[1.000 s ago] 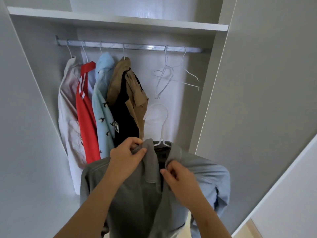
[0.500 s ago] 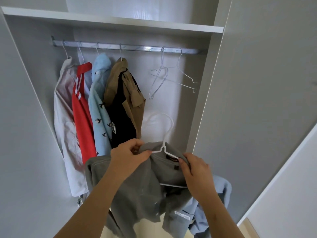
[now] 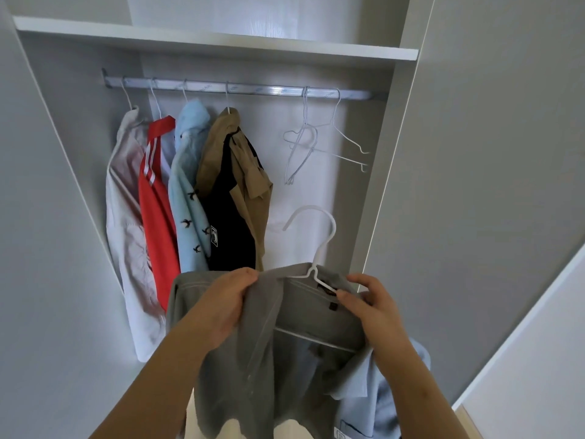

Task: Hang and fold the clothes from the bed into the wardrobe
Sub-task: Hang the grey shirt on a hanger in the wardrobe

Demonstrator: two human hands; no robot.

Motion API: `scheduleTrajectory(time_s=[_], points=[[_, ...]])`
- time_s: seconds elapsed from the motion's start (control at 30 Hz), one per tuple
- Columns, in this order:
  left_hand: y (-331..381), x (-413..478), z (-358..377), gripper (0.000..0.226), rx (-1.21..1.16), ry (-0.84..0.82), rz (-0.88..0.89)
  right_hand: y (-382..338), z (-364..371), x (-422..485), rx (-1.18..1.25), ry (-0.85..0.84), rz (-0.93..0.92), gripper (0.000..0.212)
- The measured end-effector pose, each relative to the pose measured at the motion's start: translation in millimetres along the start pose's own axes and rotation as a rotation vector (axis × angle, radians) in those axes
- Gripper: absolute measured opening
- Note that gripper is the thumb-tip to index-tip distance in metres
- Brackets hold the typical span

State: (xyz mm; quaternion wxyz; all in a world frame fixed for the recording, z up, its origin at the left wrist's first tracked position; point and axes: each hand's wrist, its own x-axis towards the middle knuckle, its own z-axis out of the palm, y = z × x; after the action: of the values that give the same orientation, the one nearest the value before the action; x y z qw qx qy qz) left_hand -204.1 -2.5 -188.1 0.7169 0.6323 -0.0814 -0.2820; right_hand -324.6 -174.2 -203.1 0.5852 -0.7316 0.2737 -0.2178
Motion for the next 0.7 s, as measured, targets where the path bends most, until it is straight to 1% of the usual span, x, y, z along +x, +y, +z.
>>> scheduleTrajectory(time_s=[0.03,0.07,0.13,0.17,0.27,0.3,0.37,0.43,0.5,0.57,0.63,0.7], points=[[-3.8,2.8,-2.0,0.028,0.138,0.03,0.016,-0.9,-1.3,0.2,0.099,-0.027,0.045,0.01],[-7.7,4.9,-3.1,0.026,0.321,0.063,0.059,-1.1,-1.9,0.1,0.172,-0.045,0.085,0.009],[-11.2,4.8,-1.1,0.023,0.656,0.117,0.196,3.1,-0.2,0.0,0.217,-0.059,0.148,0.025],[-11.7,4.1,1.2,0.022,0.731,0.123,0.262,5.3,1.4,0.4,0.209,-0.052,0.168,0.029],[-9.7,4.0,7.4,0.033,0.716,0.109,0.321,7.4,3.6,0.8,0.162,-0.016,0.194,0.03],[-9.9,5.4,8.9,0.032,0.731,0.112,0.343,8.6,3.8,1.4,0.147,-0.008,0.196,0.03],[-10.8,8.4,10.4,0.024,0.786,0.151,0.432,10.4,4.3,2.4,0.128,-0.005,0.2,0.026],[-9.6,12.7,7.4,0.019,0.776,0.162,0.496,10.6,3.6,2.1,0.112,-0.011,0.191,0.026],[-8.8,17.3,2.1,0.021,0.799,0.099,0.46,13.4,2.3,2.6,0.099,-0.003,0.171,0.029],[-13.5,19.8,0.2,0.027,0.908,0.041,0.417,15.6,1.5,1.6,0.083,0.001,0.164,0.03],[-22.0,19.9,4.4,0.028,0.954,0.043,0.421,17.8,2.5,0.4,0.055,-0.001,0.152,0.03],[-28.1,17.5,11.8,0.027,0.918,0.088,0.466,19.7,6.0,0.5,-0.056,-0.001,0.118,0.032]])
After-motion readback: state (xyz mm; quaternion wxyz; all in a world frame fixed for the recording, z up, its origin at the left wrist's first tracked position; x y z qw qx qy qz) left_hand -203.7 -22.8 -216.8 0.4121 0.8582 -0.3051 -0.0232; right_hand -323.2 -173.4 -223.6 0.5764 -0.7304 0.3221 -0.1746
